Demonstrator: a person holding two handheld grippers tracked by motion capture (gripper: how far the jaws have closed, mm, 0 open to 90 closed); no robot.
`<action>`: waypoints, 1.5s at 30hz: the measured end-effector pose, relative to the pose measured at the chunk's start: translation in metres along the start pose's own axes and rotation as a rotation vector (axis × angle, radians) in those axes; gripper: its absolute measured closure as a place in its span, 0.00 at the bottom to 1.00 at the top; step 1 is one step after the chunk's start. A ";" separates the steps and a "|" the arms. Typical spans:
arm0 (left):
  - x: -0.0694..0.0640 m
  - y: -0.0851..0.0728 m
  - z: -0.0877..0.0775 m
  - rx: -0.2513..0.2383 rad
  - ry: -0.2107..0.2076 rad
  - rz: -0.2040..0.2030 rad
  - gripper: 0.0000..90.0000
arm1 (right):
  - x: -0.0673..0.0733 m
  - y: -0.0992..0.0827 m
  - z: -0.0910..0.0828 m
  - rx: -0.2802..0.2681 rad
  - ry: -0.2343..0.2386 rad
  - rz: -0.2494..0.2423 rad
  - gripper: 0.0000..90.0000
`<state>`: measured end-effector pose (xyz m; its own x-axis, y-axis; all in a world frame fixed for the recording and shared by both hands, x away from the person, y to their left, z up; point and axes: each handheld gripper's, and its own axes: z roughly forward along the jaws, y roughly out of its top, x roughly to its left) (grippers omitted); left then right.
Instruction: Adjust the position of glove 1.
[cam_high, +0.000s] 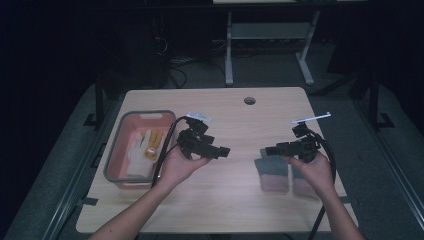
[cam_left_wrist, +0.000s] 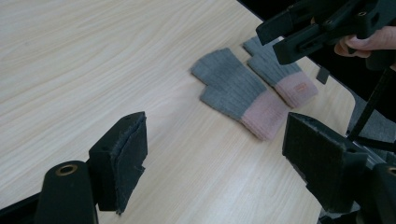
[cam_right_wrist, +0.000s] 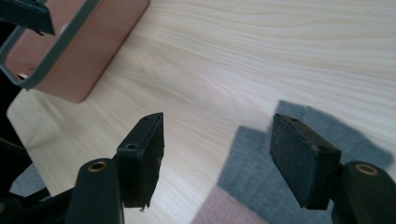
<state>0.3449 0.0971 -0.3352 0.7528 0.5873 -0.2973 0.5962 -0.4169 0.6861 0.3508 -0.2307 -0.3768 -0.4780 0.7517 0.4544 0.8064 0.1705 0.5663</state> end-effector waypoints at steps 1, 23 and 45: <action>-0.001 0.000 0.001 -0.002 0.002 0.003 0.25 | -0.002 -0.001 -0.002 0.001 -0.010 0.004 0.39; -0.024 0.001 0.024 -0.009 -0.034 0.041 0.25 | -0.021 -0.025 -0.021 0.029 -0.130 -0.043 0.39; -0.042 -0.003 0.052 0.007 -0.048 0.069 0.25 | -0.044 -0.059 -0.034 0.059 -0.254 -0.046 0.43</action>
<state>0.3257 0.0377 -0.3592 0.8044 0.5233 -0.2811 0.5445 -0.4603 0.7012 0.3127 -0.2951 -0.4065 -0.4182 0.8767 0.2379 0.8084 0.2396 0.5377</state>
